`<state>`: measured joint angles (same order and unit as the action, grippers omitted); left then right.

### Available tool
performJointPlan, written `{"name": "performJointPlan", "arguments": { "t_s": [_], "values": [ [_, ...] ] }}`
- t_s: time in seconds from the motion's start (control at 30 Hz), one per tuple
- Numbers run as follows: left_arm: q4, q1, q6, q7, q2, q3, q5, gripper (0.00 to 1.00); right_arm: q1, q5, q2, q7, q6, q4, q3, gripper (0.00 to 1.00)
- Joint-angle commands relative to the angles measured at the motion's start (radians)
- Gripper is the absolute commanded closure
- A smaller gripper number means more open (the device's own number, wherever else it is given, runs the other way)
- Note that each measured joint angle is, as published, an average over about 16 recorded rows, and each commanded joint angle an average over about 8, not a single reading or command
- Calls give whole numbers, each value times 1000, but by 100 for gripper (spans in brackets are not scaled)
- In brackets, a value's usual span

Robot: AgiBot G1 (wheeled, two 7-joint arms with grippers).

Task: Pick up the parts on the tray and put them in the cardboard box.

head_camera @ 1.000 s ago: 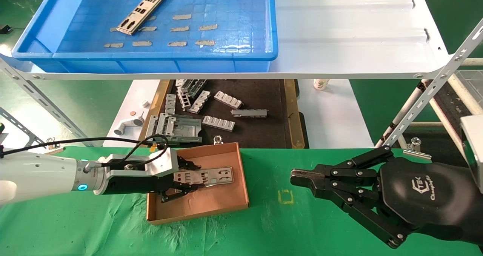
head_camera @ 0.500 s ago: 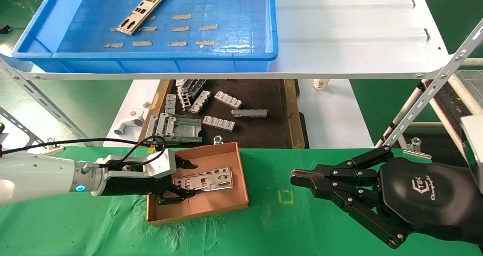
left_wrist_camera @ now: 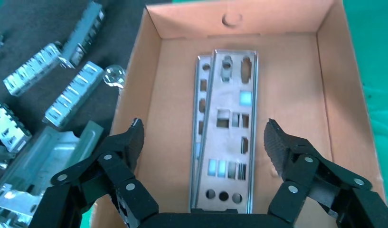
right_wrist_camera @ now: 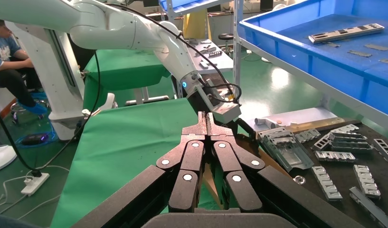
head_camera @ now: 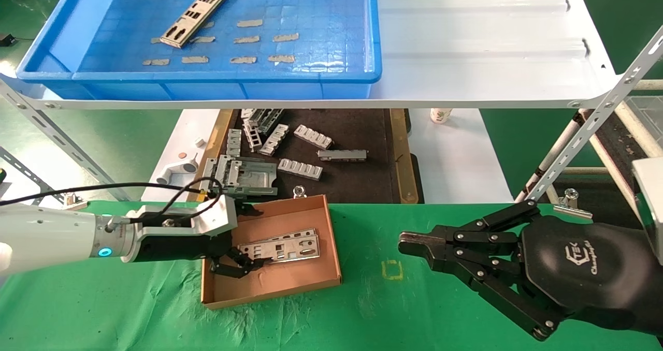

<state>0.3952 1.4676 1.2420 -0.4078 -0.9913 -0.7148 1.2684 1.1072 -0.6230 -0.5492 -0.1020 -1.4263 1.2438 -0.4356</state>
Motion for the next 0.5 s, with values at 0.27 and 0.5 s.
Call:
{"name": "performJointPlan", "arguments": {
  "t_s": [0.27, 0.5],
  "values": [
    [15, 13, 114, 54, 43, 47, -92, 0, 0, 0, 0, 0, 0, 0, 0, 79],
    [58, 21, 232, 149, 93, 96, -196, 0, 0, 0, 0, 0, 0, 0, 0, 2]
  ]
}}
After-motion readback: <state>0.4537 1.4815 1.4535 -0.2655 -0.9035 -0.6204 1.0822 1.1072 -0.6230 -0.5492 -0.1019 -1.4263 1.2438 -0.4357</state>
